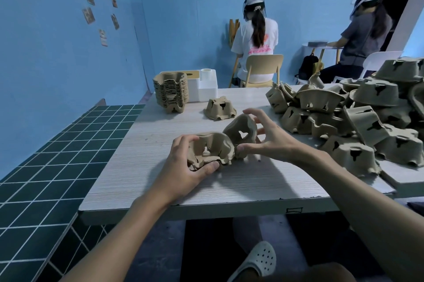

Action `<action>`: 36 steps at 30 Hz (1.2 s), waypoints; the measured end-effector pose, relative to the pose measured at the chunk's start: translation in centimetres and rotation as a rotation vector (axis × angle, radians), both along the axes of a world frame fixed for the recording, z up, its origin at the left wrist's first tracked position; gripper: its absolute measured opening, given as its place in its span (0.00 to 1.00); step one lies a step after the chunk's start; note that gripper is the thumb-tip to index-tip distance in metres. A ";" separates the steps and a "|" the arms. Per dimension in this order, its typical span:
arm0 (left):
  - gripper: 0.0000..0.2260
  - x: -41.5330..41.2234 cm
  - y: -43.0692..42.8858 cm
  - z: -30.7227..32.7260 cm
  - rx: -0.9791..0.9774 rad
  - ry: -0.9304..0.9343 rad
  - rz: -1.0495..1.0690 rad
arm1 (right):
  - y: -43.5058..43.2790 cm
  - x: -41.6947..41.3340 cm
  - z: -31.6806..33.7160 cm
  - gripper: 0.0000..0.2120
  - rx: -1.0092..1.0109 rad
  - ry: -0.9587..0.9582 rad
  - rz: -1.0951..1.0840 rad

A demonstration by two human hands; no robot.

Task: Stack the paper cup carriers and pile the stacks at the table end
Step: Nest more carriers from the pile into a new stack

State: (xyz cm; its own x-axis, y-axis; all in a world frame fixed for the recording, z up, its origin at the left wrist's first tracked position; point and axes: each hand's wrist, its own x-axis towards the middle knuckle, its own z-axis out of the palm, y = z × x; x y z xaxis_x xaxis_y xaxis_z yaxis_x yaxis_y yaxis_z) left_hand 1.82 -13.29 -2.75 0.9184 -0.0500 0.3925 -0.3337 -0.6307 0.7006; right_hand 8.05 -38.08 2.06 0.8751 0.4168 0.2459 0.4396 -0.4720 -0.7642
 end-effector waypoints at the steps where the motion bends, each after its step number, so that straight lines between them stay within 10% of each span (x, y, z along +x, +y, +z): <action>1: 0.32 0.0 0.0 0.0 -0.003 0.001 -0.001 | -0.1 0.0 0.1 0.32 0.013 -0.007 -0.002; 11: 0.44 0.2 0.1 -0.1 -0.109 0.031 -0.037 | 0.6 -0.9 1.1 0.22 0.480 -0.001 -0.150; 21: 0.57 0.5 0.3 -0.8 -0.265 -0.017 -0.113 | 4.6 -1.6 0.1 0.25 0.248 0.135 0.061; 29: 0.21 1.0 0.6 -0.7 -0.029 -0.027 0.002 | 4.8 5.2 -0.2 0.17 0.138 0.014 -0.205; 36: 0.14 1.6 0.8 -1.1 -0.066 -0.033 0.074 | 8.1 13.1 -1.0 0.25 -0.333 -0.143 -0.385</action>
